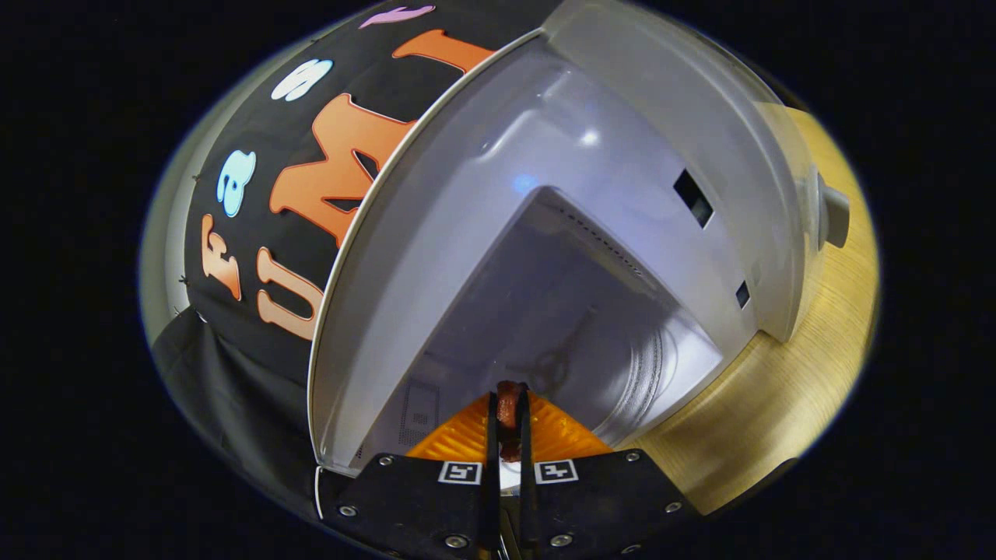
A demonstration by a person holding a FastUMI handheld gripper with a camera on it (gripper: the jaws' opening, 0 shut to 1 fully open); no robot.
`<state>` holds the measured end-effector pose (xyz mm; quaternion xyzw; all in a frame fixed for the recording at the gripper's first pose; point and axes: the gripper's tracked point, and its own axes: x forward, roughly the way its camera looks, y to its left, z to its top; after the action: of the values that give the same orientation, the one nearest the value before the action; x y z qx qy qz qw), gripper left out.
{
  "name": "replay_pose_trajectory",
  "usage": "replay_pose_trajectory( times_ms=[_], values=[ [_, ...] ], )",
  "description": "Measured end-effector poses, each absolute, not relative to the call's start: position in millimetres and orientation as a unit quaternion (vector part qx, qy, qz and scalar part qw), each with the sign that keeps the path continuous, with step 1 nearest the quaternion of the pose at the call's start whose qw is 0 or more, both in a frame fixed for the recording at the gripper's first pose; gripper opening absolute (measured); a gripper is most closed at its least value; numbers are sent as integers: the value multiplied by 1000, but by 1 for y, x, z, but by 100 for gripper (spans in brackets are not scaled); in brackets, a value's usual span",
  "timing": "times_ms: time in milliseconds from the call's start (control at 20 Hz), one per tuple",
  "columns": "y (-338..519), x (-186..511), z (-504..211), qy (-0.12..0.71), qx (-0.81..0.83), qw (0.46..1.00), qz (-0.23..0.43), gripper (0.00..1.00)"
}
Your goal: Open the microwave, put the food inside, and close the microwave door.
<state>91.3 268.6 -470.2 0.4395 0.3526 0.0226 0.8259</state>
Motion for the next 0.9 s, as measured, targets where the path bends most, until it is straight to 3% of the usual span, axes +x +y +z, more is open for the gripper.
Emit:
replay_pose_trajectory(
  times_ms=[250,300,350,400,450,550,900],
  values=[
    [281,87,-475,352,419,836,21,15],
    [282,85,-469,350,416,839,25,21],
    [283,84,-465,346,412,842,27,39],
    [283,80,-457,343,412,844,36,45],
    [282,77,-451,342,409,845,41,59],
    [279,68,-442,347,399,847,50,74],
    [271,-2,-397,362,347,860,99,82]
  ],
)
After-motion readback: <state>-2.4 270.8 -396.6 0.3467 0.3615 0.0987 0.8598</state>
